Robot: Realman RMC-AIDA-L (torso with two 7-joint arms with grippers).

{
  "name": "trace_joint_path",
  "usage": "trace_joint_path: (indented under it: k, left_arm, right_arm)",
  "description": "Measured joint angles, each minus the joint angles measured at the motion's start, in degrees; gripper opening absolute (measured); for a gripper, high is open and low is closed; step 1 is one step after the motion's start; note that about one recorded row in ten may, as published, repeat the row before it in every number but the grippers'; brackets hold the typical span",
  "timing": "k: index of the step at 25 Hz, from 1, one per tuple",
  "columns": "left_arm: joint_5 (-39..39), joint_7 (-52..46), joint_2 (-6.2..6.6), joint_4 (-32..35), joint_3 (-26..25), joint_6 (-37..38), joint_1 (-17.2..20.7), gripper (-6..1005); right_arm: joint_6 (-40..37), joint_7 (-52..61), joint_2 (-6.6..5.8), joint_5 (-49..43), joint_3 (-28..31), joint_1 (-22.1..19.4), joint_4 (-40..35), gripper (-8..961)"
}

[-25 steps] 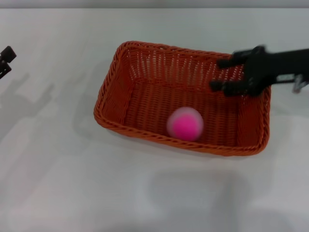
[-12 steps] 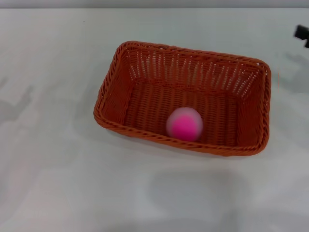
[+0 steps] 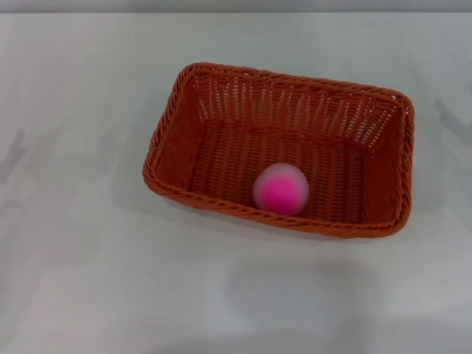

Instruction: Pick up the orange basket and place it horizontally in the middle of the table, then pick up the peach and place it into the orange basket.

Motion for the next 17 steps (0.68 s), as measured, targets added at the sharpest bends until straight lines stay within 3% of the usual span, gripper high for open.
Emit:
trace_joint_path:
  k: [8,17]
  left_arm:
    - [-0.66,0.62,0.05,0.71,0.16,0.48,-0.13,791]
    - [-0.79,0.75,0.0,0.79,0.28,-0.78,0.18,790]
  right_arm:
    - [-0.59,-15.23,0.06,7.38,2.34,-0.43,11.52,861]
    - [0.22,-16.21,0.09,7.7,2.4,-0.54,12.14,860]
